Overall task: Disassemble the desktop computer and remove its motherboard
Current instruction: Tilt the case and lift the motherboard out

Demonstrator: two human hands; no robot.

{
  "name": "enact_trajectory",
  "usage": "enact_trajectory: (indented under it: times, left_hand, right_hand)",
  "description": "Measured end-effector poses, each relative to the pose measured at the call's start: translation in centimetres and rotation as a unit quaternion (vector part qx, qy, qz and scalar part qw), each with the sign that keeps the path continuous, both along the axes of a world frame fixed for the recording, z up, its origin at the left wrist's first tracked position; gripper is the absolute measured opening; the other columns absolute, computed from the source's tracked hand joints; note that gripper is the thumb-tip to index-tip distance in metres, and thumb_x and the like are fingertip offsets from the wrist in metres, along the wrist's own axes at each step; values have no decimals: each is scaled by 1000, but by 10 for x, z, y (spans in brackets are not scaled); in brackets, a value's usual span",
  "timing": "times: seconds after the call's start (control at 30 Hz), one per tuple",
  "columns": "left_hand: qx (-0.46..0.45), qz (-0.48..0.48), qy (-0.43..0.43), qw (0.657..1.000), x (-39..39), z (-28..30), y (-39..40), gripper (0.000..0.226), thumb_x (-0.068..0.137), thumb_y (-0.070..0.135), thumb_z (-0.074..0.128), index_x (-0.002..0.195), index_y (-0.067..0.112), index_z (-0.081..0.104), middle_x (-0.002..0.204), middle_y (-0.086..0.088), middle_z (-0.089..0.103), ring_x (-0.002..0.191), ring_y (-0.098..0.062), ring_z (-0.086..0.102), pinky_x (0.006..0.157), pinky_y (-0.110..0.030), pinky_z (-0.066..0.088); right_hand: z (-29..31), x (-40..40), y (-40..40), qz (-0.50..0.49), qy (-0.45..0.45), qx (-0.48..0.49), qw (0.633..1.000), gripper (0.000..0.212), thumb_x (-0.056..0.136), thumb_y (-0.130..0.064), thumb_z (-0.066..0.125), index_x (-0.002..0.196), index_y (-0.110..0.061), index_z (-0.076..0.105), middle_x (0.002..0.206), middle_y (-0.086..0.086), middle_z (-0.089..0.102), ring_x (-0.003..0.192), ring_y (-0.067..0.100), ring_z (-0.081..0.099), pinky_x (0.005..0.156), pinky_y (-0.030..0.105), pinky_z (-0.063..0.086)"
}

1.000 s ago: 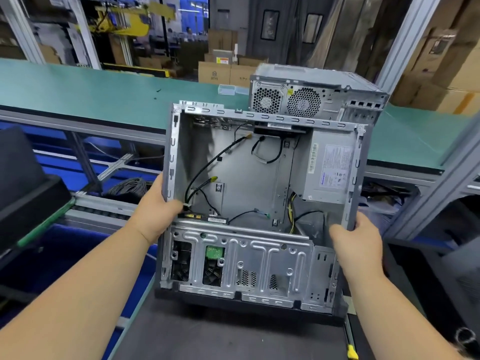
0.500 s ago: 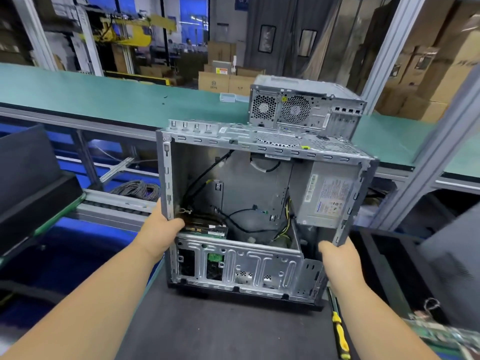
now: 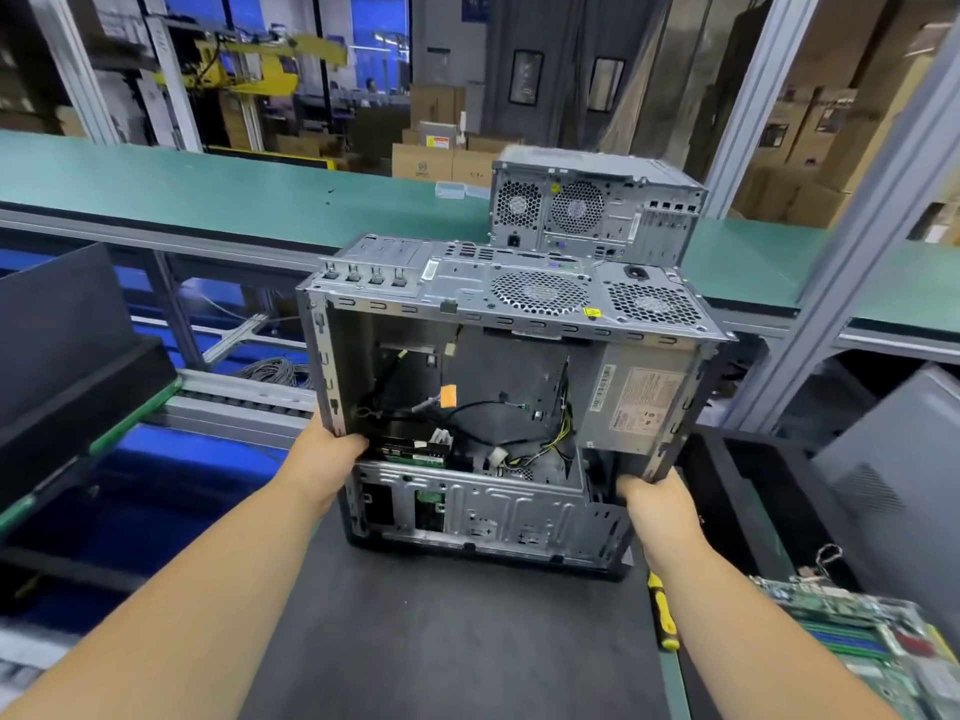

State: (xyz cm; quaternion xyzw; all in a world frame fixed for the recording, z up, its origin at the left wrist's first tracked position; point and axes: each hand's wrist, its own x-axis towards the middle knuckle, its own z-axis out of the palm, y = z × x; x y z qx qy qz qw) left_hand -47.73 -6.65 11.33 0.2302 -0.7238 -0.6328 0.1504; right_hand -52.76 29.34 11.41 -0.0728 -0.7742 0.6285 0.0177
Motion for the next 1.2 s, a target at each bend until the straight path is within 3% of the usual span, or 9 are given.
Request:
enact_trajectory:
  times: [0.13,0.2,0.27,0.37,0.53,0.6,0.67,0.83,1.2]
  left_hand:
    - [101,34,-31,994,12,-8,15,33,78,35,72,108,36,61,114,12,65,108,-15,57,89,-32,41]
    - [221,31,-110,969,21,-20,22,74,67,60,77,129,28,53,133,11,53,119,-14,50,102,-34,35]
    - [333,-11,-171,927,23,-33,26,115,44,77,79,142,29,43,148,1,43,136,-27,40,111,-52,27]
    - [405,-11,-145,903,18,-41,31,127,31,74,84,143,30,43,150,-7,41,139,-35,34,111,-61,23]
    - [379,31,-77,922,6,-41,31,101,36,64,86,125,26,59,132,-5,61,122,-29,54,102,-59,38]
    - [382,7,-91,920,-2,-39,27,107,38,64,84,133,24,54,137,-7,56,129,-33,48,106,-62,31]
    - [384,-17,-110,917,-11,-36,23,121,36,67,83,141,24,45,147,-10,45,138,-39,35,111,-65,19]
    - [373,-12,-124,919,-35,-28,24,145,24,71,84,151,27,27,160,-11,19,144,-45,16,114,-63,13]
    - [323,5,-114,939,-78,-26,23,135,22,74,82,142,27,42,150,-9,41,136,-41,37,112,-62,21]
  right_hand:
    - [-14,7,14,64,-48,5,997,46,75,-26,73,116,-36,56,112,-6,67,101,15,60,86,37,48]
    - [-33,16,21,103,-61,50,992,69,70,-30,84,128,-33,48,122,-9,61,110,11,57,94,36,47]
    - [-56,22,24,129,-77,55,987,77,66,-15,89,129,-26,45,126,-5,60,109,8,59,98,30,45]
    - [-78,25,19,121,-89,124,981,81,66,-6,87,132,-24,44,120,-6,64,110,14,60,95,29,45]
    - [-88,17,14,64,-51,235,969,60,77,-19,80,128,-24,49,96,-13,67,90,18,62,69,28,43]
    - [-91,11,13,64,-44,242,967,56,78,-20,79,127,-24,51,88,-18,63,79,12,57,63,24,41]
    - [-91,1,12,60,-49,240,968,53,78,-18,79,124,-23,53,84,-19,62,78,11,56,64,25,40]
    - [-88,-27,8,58,-63,240,967,52,77,-16,80,120,-27,52,81,-27,61,83,14,61,62,21,39]
    - [-88,-73,1,61,-66,251,964,63,80,-20,78,134,-23,45,110,-5,69,106,23,64,80,27,45]
